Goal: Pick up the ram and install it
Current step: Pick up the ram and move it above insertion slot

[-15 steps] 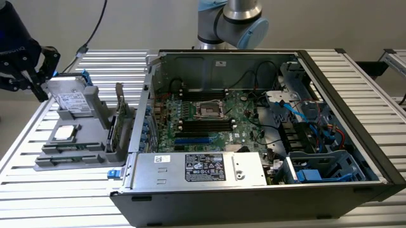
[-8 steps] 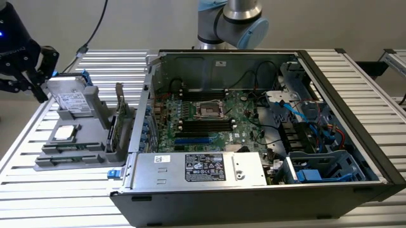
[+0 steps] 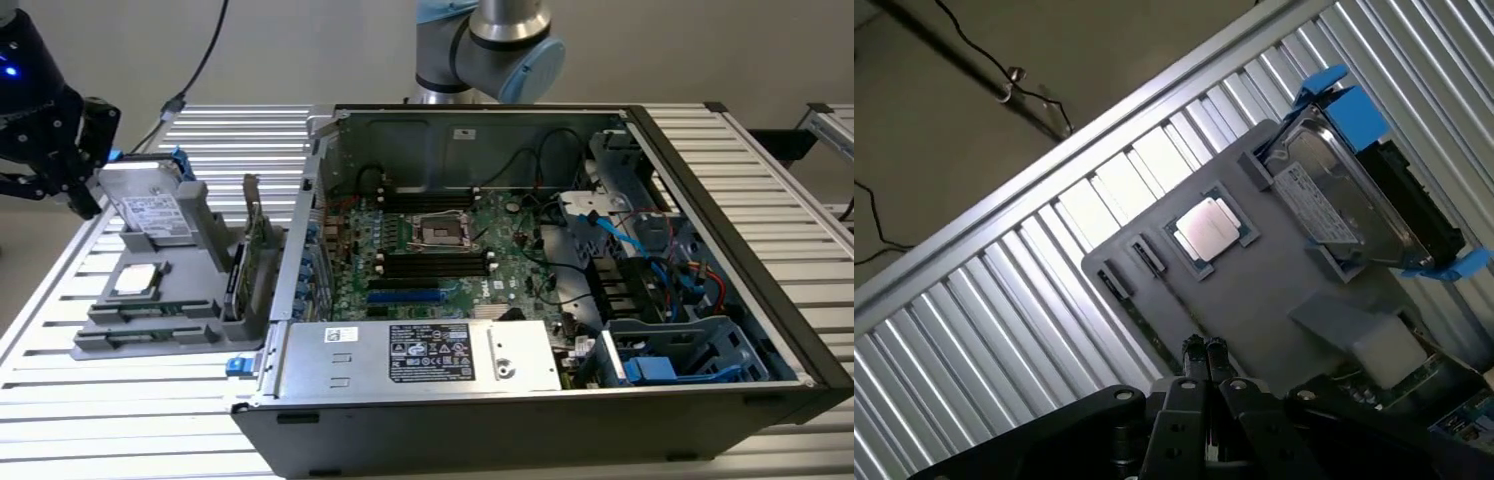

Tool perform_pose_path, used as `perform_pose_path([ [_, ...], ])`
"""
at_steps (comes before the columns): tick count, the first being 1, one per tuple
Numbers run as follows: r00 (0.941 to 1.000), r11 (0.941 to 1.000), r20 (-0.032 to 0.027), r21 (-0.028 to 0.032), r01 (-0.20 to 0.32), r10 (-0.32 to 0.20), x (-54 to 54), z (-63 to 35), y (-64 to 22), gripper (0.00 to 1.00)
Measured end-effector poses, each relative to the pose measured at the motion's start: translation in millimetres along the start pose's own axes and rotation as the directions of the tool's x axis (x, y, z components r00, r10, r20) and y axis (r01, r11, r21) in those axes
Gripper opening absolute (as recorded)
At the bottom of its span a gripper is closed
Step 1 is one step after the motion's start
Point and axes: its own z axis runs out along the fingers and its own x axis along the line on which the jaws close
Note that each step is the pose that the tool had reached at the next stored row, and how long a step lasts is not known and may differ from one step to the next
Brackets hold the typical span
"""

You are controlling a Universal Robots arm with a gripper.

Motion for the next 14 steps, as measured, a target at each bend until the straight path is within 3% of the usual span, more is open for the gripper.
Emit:
perform_pose_path([
  [3, 0.9985, 0.9985, -0.0049, 0.0006, 0.054, -0.054, 0.0, 1.0, -0.1, 0.1],
  [7, 0.9919, 0.992, -0.0113, 0.0012, 0.126, -0.126, 0.0, 2.9, -0.3, 0.1],
  [10, 0.9835, 0.9836, -0.016, 0.0013, 0.18, -0.18, -0.1, 4.5, -0.4, 0.1],
  [14, 0.9678, 0.968, -0.0225, 0.001, 0.251, -0.251, -0.1, 6.7, -0.6, 0.1],
])
